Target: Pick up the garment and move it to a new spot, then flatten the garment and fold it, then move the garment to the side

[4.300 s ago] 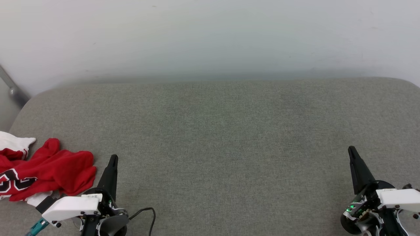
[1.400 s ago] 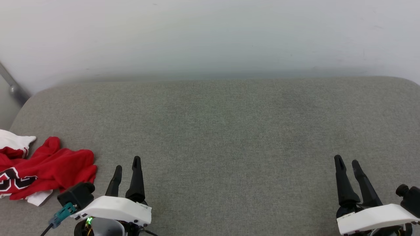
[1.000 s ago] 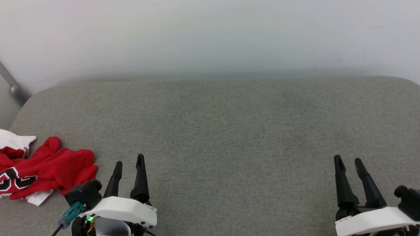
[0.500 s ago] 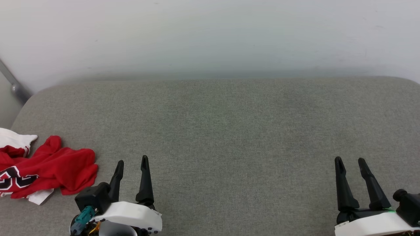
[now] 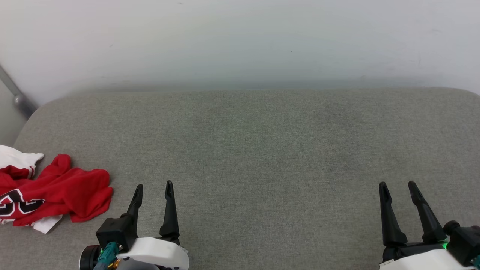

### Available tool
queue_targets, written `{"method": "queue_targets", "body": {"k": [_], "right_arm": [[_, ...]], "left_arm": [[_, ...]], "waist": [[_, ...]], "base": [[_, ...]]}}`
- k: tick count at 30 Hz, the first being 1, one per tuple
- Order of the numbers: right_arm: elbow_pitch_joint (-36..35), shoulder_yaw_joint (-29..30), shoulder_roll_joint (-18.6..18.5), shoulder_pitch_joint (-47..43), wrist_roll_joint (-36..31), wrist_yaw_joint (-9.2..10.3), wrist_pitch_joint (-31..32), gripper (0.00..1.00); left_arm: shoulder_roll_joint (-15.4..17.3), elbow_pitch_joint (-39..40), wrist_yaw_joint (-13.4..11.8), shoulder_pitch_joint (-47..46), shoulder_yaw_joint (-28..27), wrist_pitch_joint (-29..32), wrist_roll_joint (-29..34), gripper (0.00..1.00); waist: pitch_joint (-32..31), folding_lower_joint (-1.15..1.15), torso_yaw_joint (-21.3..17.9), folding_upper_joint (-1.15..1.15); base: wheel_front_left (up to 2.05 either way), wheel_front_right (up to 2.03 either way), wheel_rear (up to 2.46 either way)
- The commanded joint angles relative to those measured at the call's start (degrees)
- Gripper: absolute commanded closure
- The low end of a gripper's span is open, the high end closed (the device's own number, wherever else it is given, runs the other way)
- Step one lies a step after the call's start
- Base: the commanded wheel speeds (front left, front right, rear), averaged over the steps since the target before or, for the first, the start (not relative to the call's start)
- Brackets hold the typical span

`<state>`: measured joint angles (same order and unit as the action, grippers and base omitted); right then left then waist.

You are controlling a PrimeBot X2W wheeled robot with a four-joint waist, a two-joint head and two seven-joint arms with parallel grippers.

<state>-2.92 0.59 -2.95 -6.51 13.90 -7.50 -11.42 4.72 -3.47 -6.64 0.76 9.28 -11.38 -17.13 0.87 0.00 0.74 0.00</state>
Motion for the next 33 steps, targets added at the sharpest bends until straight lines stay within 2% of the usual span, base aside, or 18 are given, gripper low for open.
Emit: {"method": "queue_targets", "body": {"k": [1, 17, 33], "right_arm": [[-0.6, -0.1, 0.1, -0.7, -1.2, 0.01, -0.5, 0.00], [-1.4, 0.3, 0.1, -2.1, -5.2, 0.02, -2.4, 0.00], [-1.0, 0.5, 0.1, -3.6, -6.5, 0.02, -3.8, 0.00]], "left_arm": [[-0.1, 0.4, -0.2, 0.1, 0.1, -0.6, 1.1, 0.00], [-1.3, -0.1, 0.7, 1.4, -1.5, -2.4, 6.8, 0.00], [-1.8, -0.9, 1.4, 2.4, -2.2, -4.0, 11.0, 0.00]], "waist": [[0.0, 0.00, 0.0, 0.00], [0.1, 0.00, 0.1, 0.00], [0.0, 0.00, 0.2, 0.00]], "base": [[0.00, 0.00, 0.00], [0.00, 0.00, 0.00], [0.00, 0.00, 0.00]]}}
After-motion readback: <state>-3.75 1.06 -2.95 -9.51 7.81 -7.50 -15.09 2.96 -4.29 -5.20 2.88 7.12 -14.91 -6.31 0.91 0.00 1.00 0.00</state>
